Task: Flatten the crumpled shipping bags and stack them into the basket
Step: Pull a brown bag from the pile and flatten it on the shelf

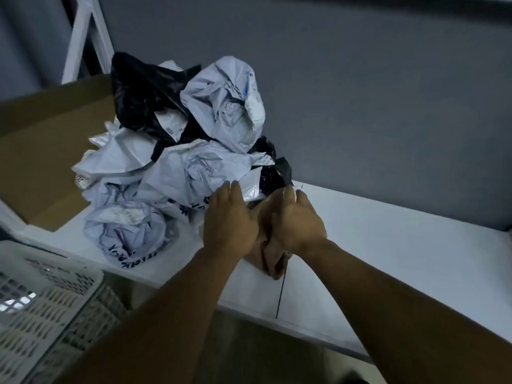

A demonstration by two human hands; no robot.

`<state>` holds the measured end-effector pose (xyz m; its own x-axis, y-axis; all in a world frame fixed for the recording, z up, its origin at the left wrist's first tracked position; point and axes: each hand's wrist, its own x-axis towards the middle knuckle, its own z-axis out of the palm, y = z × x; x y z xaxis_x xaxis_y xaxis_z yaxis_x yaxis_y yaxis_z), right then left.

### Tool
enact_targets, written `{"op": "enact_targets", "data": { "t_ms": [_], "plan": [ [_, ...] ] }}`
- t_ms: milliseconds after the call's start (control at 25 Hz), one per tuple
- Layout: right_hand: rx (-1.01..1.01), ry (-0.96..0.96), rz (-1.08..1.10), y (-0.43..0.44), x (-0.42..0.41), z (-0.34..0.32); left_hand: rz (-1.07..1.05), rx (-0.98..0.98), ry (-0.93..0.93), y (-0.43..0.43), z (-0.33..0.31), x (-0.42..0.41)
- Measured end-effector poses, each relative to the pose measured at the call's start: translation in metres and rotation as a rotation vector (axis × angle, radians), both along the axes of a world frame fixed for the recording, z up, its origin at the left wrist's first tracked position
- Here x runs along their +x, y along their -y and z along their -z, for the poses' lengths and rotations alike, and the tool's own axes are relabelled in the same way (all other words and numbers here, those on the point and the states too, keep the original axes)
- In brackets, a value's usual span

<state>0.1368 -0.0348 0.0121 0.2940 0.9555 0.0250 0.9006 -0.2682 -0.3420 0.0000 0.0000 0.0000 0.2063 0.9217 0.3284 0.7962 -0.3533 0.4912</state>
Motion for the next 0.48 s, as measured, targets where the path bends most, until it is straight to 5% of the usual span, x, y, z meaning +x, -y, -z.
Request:
{"op": "enact_targets", "data": {
  "t_ms": [280,480],
  "plan": [
    [-0.090,-0.206,0.116,-0.016,0.009,0.044,-0.023,-0.139,0.126,0.000,0.047,0.012],
    [0.125,-0.286,0.216,0.001,0.011,0.035,-0.088,-0.264,0.238,0.004,0.065,0.006]
  ]
}}
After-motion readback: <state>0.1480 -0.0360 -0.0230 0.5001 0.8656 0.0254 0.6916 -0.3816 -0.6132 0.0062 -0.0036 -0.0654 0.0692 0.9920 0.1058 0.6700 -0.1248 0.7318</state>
